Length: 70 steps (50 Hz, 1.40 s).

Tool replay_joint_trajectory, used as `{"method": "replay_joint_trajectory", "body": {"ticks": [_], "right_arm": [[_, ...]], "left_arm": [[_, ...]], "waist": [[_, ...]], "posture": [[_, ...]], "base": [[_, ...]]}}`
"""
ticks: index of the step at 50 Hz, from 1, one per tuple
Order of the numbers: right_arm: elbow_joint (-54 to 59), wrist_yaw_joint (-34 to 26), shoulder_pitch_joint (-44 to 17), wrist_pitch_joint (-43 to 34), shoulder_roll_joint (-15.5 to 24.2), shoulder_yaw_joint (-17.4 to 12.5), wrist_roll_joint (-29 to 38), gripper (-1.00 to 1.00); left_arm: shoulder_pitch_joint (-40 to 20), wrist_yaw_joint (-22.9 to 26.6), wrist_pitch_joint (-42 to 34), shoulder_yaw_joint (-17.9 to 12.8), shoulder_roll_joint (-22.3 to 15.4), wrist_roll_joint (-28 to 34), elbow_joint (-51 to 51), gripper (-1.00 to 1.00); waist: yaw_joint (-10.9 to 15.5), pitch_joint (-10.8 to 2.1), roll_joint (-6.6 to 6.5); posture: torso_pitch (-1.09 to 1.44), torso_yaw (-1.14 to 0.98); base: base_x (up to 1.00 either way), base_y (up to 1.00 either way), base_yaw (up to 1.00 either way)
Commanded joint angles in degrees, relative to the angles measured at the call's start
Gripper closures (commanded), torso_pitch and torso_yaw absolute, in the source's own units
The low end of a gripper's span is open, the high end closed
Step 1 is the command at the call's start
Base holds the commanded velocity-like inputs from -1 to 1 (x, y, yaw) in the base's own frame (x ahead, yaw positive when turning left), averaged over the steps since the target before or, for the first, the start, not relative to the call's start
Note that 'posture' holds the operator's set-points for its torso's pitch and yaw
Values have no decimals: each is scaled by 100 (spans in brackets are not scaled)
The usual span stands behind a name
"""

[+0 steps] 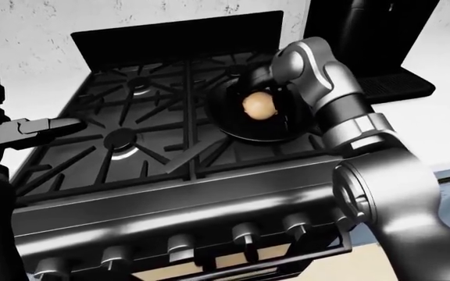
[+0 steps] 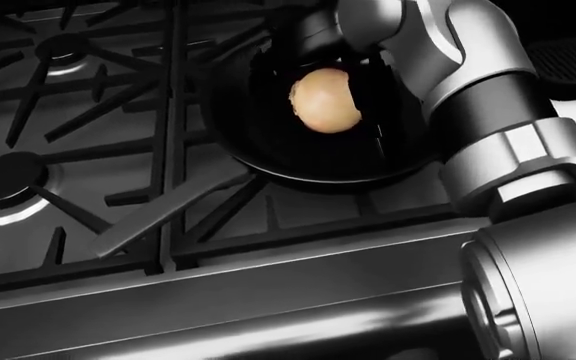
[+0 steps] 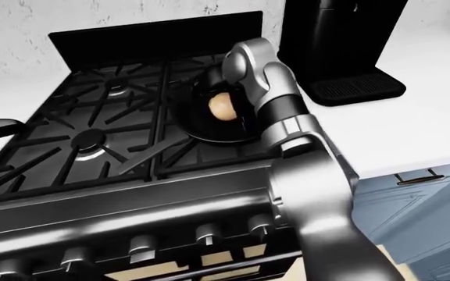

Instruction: Pick the onion from the pan and place it in the bowl.

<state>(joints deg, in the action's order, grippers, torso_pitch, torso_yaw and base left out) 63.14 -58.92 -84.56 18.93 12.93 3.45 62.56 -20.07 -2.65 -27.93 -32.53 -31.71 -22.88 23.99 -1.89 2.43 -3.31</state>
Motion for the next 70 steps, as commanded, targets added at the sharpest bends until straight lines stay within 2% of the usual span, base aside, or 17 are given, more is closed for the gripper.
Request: {"method": "replay_joint_trajectory", "body": {"ticks": [1,3,6,7,17,29,40,45,52,55,59,62,66,70], "right_arm": [[-97,233,-89,30,44,-32,-3,-2],[-97,242,-76,42,58,-36,-4,22],[-90,263,-89,55,74,-47,-13,88],[-93,263,-93,52,75,-54,-22,100],[-50,361,-74,103,144,-78,-83,100],[-32,227,-412,56,206,-147,-233,100],[-478,-205,-602,-265,399,-351,-841,100],[-701,-395,-703,-673,473,-498,-1305,100],[-802,-30,-704,-738,578,-557,-1905,100],[-681,272,-715,-349,672,-467,-1926,100],[-392,693,-893,-492,662,-504,-1964,100],[-395,714,-864,-613,707,-505,-1989,100],[-448,674,-912,-991,647,-637,-2312,100],[-485,672,-932,-1285,615,-629,-2549,100]], "left_arm": [[-124,-10,165,-81,-116,3,166,-100],[-124,-13,170,-84,-113,-3,173,-100],[-122,-26,162,-86,-114,-11,191,-100],[-119,-27,162,-85,-114,-12,197,-100],[-111,-38,161,-86,-106,-25,230,-100],[-119,-36,151,-89,-121,-33,235,-100],[-133,-52,114,-121,-168,-47,271,-100],[-136,-42,131,-136,-176,-67,289,-100],[-158,-35,167,-102,-198,-38,288,-100],[-154,-25,170,-105,-193,-31,287,-100],[-154,-15,173,-106,-192,-26,286,-100],[-146,-9,179,-108,-188,-19,293,-100],[-136,-1,178,-120,-186,-16,298,-100],[-129,4,185,-121,-179,-8,294,-100]], "waist": [[6,-83,-56],[4,-84,-48],[6,-96,-42],[8,-95,-45],[44,-94,-56],[36,-110,-57],[10,-70,-63],[-2,-69,-52],[-7,-43,-46],[-9,-34,-43],[-15,-39,-52],[-13,-31,-52],[-7,-29,-45],[-5,-26,-46]], "posture": [[0,0],[0,0],[0,0],[0,0],[0,0],[0,0],[0,0],[0,0],[0,0],[0,0],[0,0],[0,0],[0,0],[0,0]], "base": [[0,0,0],[0,0,0],[0,0,0],[0,0,0],[0,0,0],[0,0,0],[0,0,0],[0,0,0],[0,0,0],[0,0,0],[0,0,0],[0,0,0],[0,0,0],[0,0,0]]}}
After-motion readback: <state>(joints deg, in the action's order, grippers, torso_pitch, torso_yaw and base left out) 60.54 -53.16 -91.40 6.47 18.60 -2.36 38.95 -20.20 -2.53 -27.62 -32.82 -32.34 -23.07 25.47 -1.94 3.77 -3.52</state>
